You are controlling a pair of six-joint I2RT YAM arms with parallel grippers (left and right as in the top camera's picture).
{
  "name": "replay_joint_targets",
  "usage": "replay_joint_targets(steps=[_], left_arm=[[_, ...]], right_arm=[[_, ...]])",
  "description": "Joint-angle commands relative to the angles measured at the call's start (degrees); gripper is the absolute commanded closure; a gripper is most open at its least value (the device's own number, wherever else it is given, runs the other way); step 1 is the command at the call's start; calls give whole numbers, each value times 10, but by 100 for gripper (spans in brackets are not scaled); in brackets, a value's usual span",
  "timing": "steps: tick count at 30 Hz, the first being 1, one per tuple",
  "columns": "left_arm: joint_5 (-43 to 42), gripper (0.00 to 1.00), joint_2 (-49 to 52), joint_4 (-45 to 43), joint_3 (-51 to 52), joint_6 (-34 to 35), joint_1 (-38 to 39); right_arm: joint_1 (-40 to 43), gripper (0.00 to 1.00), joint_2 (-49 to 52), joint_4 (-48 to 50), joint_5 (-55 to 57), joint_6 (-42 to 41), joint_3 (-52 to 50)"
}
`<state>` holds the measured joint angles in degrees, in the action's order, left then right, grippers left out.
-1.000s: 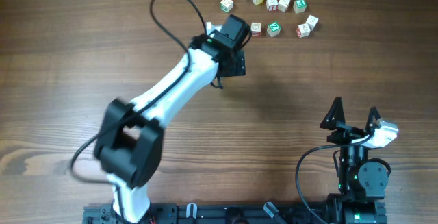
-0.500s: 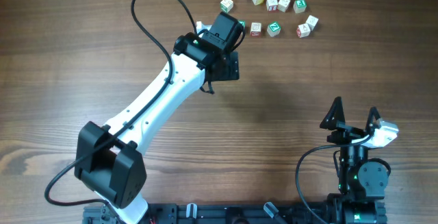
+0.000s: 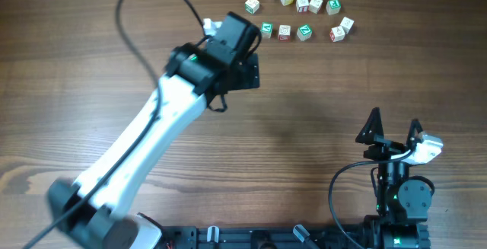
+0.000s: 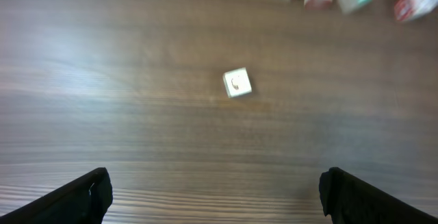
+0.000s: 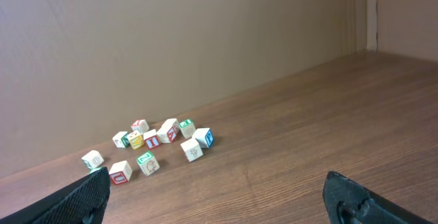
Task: Form a horizontal line
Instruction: 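Open the left gripper and retract the left arm to the side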
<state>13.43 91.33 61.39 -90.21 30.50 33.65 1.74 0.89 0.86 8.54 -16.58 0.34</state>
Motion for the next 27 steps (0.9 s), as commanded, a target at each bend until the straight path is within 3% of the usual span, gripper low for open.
replay_joint_targets(steps=[1,9,19,21,27], left_arm=[[88,0,-66,19,0,-2,-2],[128,0,-110,99,0,0,-76],[1,0,-111,136,0,-3,-250],[-2,0,-111,144,0,-4,-276],[-5,0,-111,209,0,-7,-335]], right_arm=[[5,0,-1,3,-9,5,0],[5,0,-1,3,-9,5,0],[5,0,-1,3,-14,-10,0],[5,0,-1,3,-23,-59,0],[5,0,-1,-7,-114,-319,0]])
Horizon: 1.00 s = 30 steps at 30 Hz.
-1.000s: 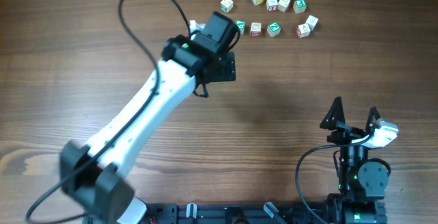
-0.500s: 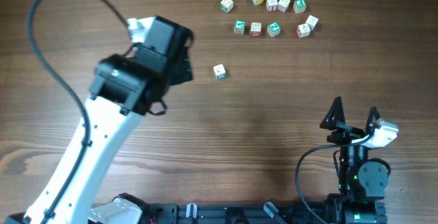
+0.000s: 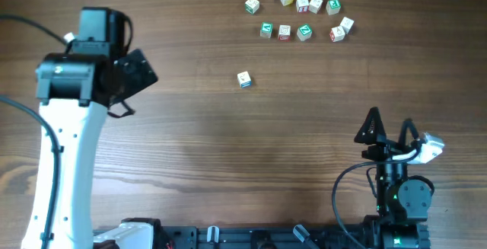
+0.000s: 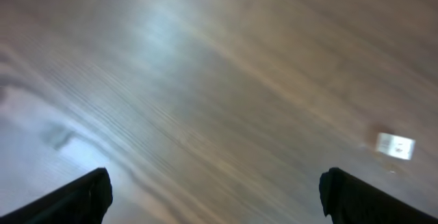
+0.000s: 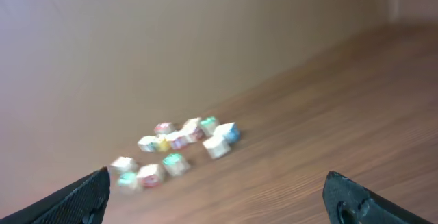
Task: Form a horizontal line
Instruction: 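Open the left gripper and retract the left arm to the side, then raise the right arm and reach toward the block cluster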
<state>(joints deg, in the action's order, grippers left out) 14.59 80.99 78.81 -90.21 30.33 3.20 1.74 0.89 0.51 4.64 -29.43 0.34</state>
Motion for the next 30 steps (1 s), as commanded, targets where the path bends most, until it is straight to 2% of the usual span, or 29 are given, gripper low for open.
replay_joint_targets(steps=[1,3,6,8,16,25,30], left_arm=[[-17,0,-7,50,0,-5,-37],[-12,0,-8,80,0,-5,-50],[22,0,-8,110,0,-5,-68],[13,0,-9,115,0,-2,-76],[13,0,-10,137,0,2,-84],[14,0,-12,156,0,2,-84],[16,0,-15,160,1,2,-84]], right_arm=[[5,0,-1,-4,-87,-240,0],[5,0,-1,-2,-110,-304,0],[5,0,-1,-1,-125,-362,0],[5,0,-1,3,-162,-383,0],[5,0,14,16,-299,-353,0],[5,0,36,21,-316,-344,1],[5,0,61,20,-318,-297,20]])
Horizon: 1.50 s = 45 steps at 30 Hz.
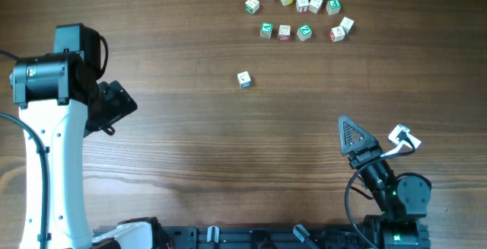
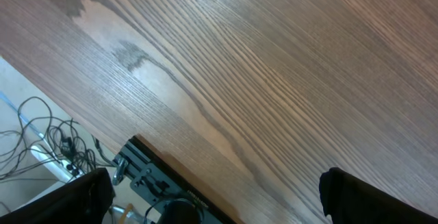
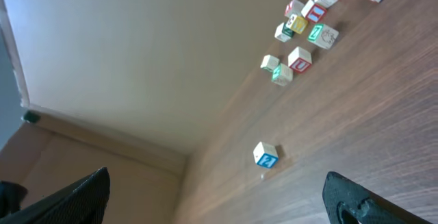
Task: Form a horizontal line
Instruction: 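Raise the right arm and reach toward the block cluster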
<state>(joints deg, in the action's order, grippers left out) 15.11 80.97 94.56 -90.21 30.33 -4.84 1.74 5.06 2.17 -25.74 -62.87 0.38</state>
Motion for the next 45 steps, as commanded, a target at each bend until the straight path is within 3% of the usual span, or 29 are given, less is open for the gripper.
replay_joint_targets(steps=[1,7,14,21,25,31,37,45], left_arm=[[11,0,-16,2,3,2,-3],[28,0,-36,-21,42,2,-3],[32,0,-50,-24,77,2,-3],[47,0,-50,0,78,2,-3],[49,0,-50,11,78,2,-3],[49,0,-50,12,78,2,-3],[50,0,-50,19,78,1,-3],[53,0,-50,19,78,2,-3]], right_arm=[[5,0,28,3,-14,47,26],[5,0,115,3,-14,96,65],[5,0,285,-11,-58,174,157],[5,0,448,-150,-63,267,288],[5,0,519,-162,-95,264,307],[5,0,579,-149,-94,220,306],[4,0,592,-70,-141,256,309],[4,0,592,-61,-135,272,341]])
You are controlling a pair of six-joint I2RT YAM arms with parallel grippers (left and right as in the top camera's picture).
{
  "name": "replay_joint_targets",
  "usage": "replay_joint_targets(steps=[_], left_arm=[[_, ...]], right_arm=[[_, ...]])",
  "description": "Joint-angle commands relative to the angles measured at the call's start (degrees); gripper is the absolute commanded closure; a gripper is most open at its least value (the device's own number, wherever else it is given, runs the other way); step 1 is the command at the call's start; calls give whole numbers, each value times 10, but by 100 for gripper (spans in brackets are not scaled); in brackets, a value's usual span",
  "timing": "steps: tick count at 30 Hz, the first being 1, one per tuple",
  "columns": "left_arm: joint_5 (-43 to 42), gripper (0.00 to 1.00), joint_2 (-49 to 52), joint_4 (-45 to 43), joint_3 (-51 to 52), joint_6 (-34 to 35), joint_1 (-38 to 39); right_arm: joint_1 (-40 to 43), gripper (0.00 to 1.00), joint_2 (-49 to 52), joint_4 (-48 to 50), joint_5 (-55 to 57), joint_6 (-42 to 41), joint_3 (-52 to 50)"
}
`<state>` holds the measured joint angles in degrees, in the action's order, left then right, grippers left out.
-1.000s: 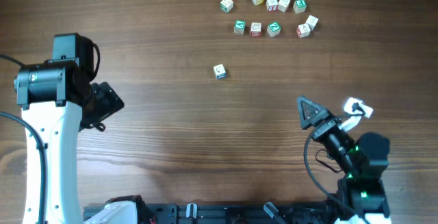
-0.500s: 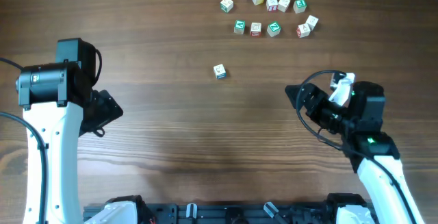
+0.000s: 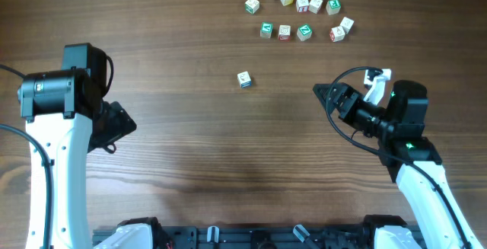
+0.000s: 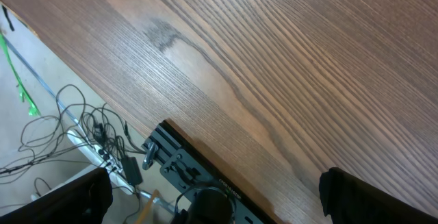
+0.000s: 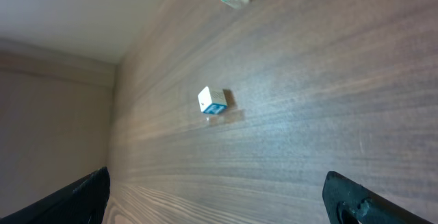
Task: Form a horizontal line
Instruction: 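Raise the right arm and reach toward the block cluster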
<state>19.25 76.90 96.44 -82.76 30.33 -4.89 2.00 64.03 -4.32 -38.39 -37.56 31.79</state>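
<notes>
A lone white block with a blue face (image 3: 243, 80) lies mid-table, apart from a cluster of several lettered blocks (image 3: 300, 9) at the far edge. The right wrist view shows the lone block (image 5: 214, 101) ahead, with a green block and a red block of the cluster at the top. My right gripper (image 3: 326, 98) points left toward the lone block, open and empty, well to its right. At the table's left side, far from all blocks, my left gripper (image 3: 114, 123) is open and empty.
The left wrist view looks down over the table's near edge, where a black mounting rail (image 4: 195, 179) runs, and onto loose cables (image 4: 61, 135) on the floor. The wooden table (image 3: 228, 150) stretches bare between the two arms.
My right arm has moved from its place at the near right edge out to mid-right, its open gripper now facing the lone block. The left arm has barely shifted at the left side.
First my left gripper was open just above a single block below the cluster. Then the left arm was far to the left, the block lying alone mid-table. Later the right gripper was tilted leftward at its base, and now it is out beside the lone block.
</notes>
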Motion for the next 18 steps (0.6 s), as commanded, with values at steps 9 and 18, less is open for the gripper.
replay_joint_targets(steps=[9,18], left_arm=[[12,0,-9,0,4,2,-3],[12,0,-9,0,4,2,-3]], right_arm=[[1,0,3,-37,18,63,93],[1,1,31,-72,58,84,171]])
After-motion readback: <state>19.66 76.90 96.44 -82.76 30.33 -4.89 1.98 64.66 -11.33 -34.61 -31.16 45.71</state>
